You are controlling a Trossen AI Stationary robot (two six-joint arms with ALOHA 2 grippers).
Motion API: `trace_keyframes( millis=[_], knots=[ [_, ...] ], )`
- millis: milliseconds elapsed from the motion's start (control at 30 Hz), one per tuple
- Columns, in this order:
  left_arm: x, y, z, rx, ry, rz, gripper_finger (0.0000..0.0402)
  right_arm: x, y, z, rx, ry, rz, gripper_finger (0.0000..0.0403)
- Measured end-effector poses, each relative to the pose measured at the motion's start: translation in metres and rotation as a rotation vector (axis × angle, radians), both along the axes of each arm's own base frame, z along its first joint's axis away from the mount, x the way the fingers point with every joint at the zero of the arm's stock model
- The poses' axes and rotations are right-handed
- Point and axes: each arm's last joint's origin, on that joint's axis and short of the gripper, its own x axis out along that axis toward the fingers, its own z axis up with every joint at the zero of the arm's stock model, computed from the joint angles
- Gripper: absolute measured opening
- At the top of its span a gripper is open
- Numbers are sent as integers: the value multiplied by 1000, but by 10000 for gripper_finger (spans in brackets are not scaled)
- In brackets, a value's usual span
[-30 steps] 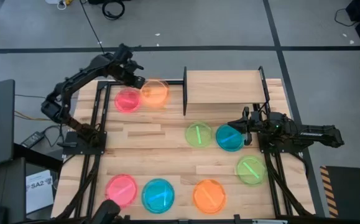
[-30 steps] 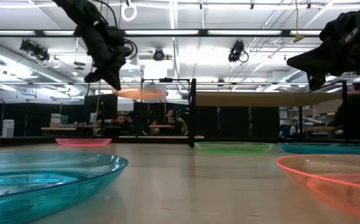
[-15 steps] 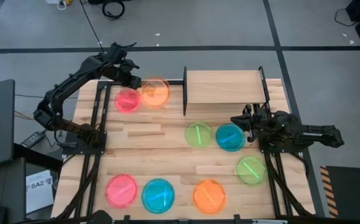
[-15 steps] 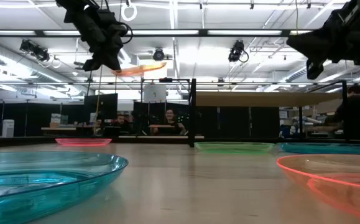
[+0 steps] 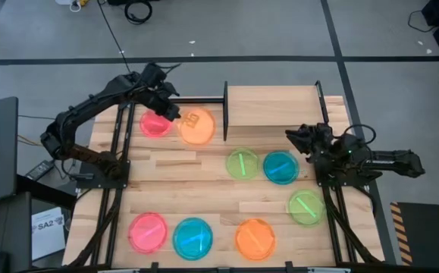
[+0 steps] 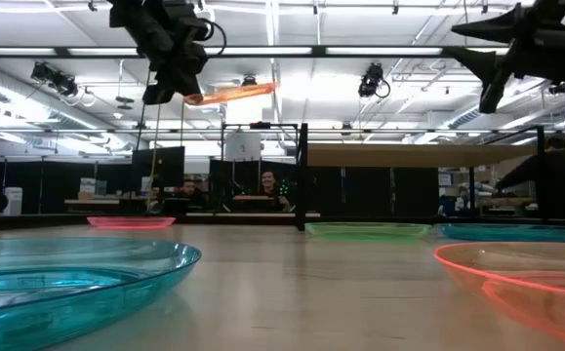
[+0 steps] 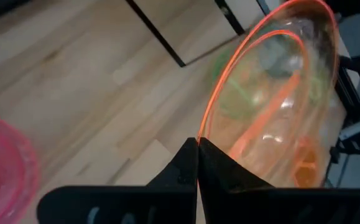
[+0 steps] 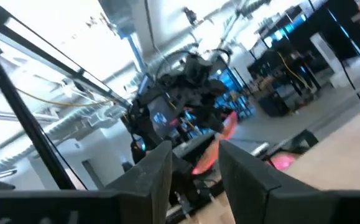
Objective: Place and stack plates onto a shelf
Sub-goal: Put the top orange plate on the shelf
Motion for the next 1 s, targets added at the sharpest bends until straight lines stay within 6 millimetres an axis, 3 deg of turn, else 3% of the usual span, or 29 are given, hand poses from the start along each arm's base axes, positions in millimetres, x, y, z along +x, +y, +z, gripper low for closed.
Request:
trace_keyframes(
  millis=[133,300,600,767,1000],
  knots=[
    [7,-9,0,-8,1,-33,4,10,-1,14,25,45,6,145],
    [15,-17,1,-9,-10,-51,4,32,-5,46,32,101,-1,145],
    [22,-26,2,-1,-18,-87,4,100,-23,95,64,307,-48,145],
    [24,-28,2,0,-19,-99,4,141,-38,106,88,430,-64,145],
    [25,-28,2,24,-14,-89,4,188,-52,110,72,492,84,145]
  ],
)
